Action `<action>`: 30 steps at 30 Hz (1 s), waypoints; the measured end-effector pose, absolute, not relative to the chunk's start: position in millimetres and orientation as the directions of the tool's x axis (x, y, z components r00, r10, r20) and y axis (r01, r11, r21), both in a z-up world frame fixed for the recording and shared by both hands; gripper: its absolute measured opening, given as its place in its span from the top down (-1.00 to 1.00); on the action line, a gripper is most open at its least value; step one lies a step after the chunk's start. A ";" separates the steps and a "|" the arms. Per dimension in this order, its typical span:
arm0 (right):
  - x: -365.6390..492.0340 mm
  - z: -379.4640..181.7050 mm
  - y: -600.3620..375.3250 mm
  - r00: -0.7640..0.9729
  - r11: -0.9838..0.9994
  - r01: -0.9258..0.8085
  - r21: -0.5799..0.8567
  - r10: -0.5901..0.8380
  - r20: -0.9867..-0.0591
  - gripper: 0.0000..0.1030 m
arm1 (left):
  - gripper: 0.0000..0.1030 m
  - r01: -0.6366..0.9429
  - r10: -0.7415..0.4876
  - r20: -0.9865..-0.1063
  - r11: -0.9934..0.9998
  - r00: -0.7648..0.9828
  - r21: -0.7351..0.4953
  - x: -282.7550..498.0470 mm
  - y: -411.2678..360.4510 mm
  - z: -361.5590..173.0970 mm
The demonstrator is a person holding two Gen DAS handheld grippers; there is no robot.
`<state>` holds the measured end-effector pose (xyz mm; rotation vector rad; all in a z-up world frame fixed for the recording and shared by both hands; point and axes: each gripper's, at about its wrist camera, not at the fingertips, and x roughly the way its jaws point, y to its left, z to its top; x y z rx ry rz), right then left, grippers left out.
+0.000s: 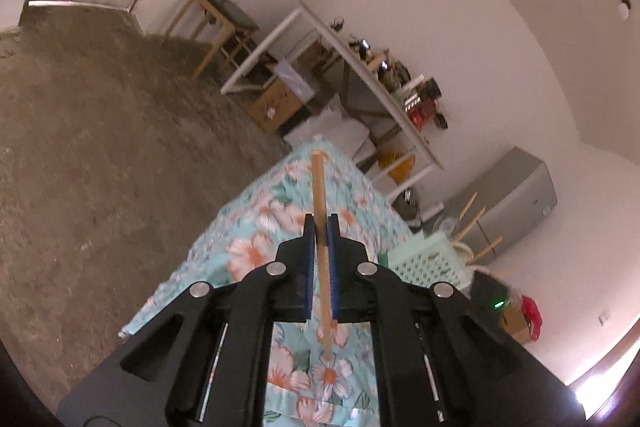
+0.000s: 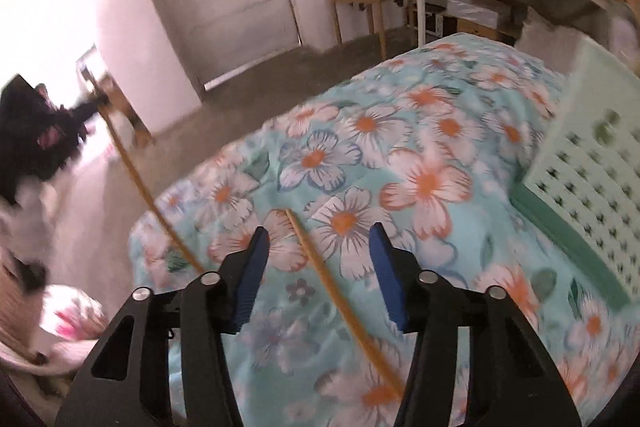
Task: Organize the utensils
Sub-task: 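Carry both chopsticks upright to the green holder and drop the left one in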
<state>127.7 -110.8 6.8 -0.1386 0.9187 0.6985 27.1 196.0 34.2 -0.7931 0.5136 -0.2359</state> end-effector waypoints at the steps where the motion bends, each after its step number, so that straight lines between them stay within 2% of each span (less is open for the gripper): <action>1: 129.3 2.8 -104.6 0.402 0.770 -0.616 0.166 0.489 -0.774 0.09 | 0.91 0.013 -0.380 -0.344 0.687 0.859 -0.726 25.3 199.5 38.0; 6: 130.7 -15.7 -82.5 0.397 0.752 -0.654 0.079 0.430 -0.810 0.38 | 0.91 0.019 -0.365 -0.343 0.707 0.866 -0.707 23.5 196.7 48.4; 8: 129.3 -22.8 -78.0 0.396 0.748 -0.662 0.050 0.405 -0.824 0.67 | 0.91 0.024 -0.365 -0.343 0.714 0.866 -0.699 23.6 192.7 51.1; 12: 126.8 -16.4 -89.4 0.433 0.776 -0.627 0.065 0.416 -0.800 0.84 | 0.91 0.044 -0.371 -0.336 0.726 0.866 -0.687 26.1 183.1 58.0; 19: 119.0 27.8 -159.0 0.577 0.854 -0.482 0.193 0.476 -0.664 0.88 | 0.91 0.113 -0.397 -0.305 0.748 0.865 -0.655 39.5 155.6 84.3; 23: 101.7 58.4 -214.9 0.667 0.867 -0.394 0.305 0.498 -0.554 0.88 | 0.91 0.173 -0.430 -0.277 0.754 0.859 -0.633 50.9 131.8 103.0; 30: 67.0 82.2 -292.1 0.764 0.822 -0.311 0.478 0.515 -0.389 0.88 | 0.91 0.314 -0.538 -0.204 0.714 0.818 -0.626 78.5 76.1 142.5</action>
